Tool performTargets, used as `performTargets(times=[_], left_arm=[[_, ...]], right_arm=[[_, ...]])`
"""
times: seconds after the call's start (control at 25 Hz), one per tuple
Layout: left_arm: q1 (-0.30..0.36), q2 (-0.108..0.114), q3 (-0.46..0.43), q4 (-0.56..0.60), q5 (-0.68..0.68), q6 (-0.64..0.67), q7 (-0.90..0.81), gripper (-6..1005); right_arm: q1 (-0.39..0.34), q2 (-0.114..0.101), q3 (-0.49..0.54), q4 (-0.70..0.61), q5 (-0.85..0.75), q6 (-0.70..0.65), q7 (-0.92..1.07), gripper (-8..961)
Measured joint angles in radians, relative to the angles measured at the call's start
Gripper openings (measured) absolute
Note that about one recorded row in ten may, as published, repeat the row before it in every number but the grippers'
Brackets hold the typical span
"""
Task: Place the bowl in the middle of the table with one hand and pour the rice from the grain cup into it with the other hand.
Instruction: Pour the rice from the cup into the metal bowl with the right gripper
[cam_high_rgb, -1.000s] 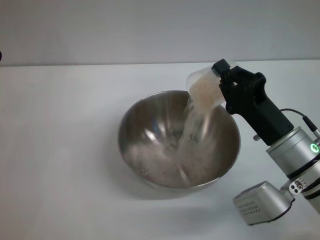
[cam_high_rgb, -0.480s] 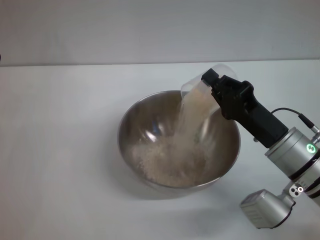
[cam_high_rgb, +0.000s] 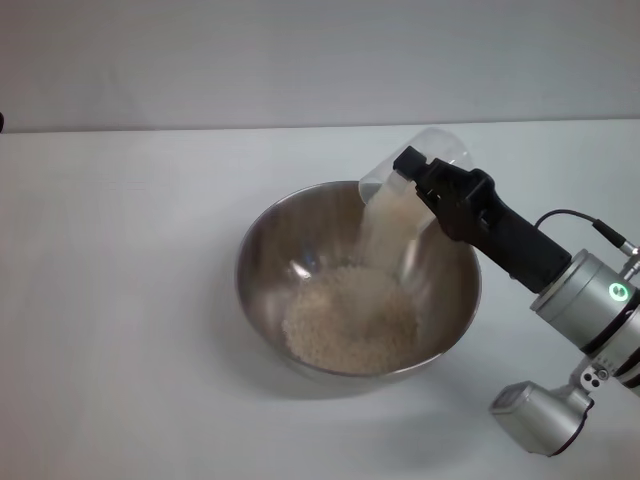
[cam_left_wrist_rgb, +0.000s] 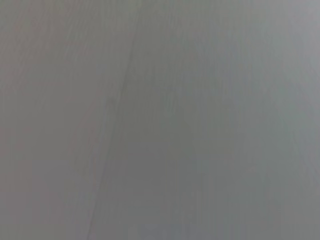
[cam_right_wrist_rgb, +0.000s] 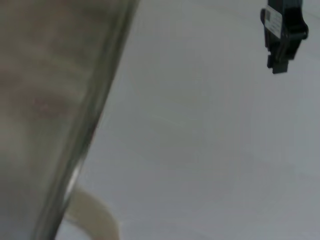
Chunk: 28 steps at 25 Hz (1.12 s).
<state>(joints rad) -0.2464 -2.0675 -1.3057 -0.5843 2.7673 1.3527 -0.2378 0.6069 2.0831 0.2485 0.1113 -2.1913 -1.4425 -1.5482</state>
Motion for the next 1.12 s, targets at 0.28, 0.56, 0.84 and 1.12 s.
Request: performTargets(times=[0.28,0.56,0.84,1.12], left_arm=[[-0.006,-0.002,0.0,0.0,0.0,0.0,0.0,174],[-0.008,-0.002,0.0,0.0,0.0,0.0,-0.016,173],[-0.007,-0.002,0.002,0.0,0.0,0.0,-0.022,173],[-0.008,-0.003,0.004,0.0,0.0,0.001,-0.023,173]], right_arm=[[0.015,0.0,0.0,-0.015,-0.017,0.0,-0.1,15],[0.021,0.0,0.0,-0.016,-0.032,0.001,-0.202,15],[0.025,-0.001,0.0,-0.019,-0.032,-0.006,-0.219,15],[0.025,-0.001,0.004,-0.016,-0.033,-0.007,-0.221,15]])
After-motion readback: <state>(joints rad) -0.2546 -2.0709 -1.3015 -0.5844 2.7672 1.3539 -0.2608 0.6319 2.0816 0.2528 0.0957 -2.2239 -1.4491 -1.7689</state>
